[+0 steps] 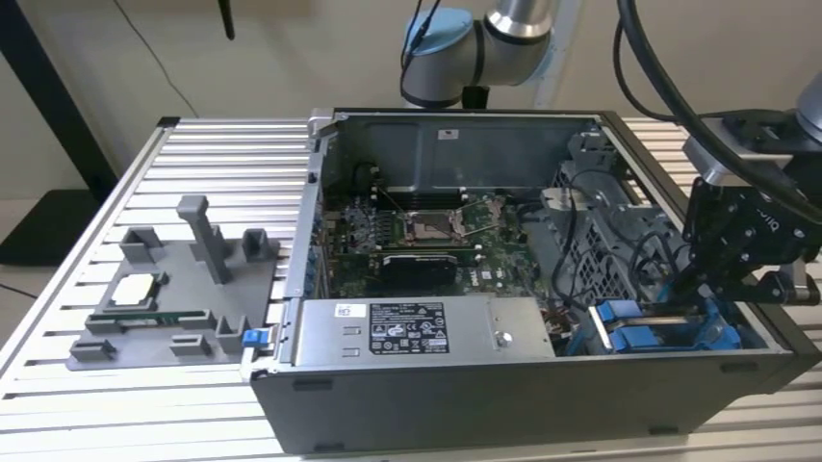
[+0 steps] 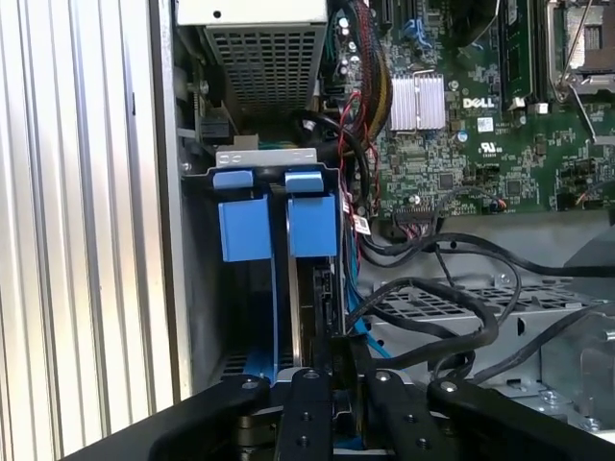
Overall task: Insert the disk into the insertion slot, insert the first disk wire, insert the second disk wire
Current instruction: 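Insert the first disk wire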
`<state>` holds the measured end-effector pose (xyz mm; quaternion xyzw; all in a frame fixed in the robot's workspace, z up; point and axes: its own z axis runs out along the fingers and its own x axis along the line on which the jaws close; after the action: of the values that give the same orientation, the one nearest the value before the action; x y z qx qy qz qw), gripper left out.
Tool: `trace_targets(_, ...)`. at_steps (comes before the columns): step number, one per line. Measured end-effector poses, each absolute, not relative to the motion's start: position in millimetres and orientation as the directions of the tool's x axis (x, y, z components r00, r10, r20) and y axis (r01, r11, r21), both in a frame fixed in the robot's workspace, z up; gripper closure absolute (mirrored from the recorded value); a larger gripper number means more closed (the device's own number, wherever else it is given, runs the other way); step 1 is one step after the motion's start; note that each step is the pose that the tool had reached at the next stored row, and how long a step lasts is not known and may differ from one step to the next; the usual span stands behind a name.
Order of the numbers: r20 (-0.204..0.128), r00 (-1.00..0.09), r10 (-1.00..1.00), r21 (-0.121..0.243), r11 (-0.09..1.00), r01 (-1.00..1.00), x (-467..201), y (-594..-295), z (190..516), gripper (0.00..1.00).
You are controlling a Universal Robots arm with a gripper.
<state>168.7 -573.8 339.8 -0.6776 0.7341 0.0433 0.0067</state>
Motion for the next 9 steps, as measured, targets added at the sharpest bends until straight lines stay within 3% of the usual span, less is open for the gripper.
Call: trace_targets(9,-0.073,-0.052,-0.996,0.055,0.048,-0.997,168.7,-575.2,339.3,1.00)
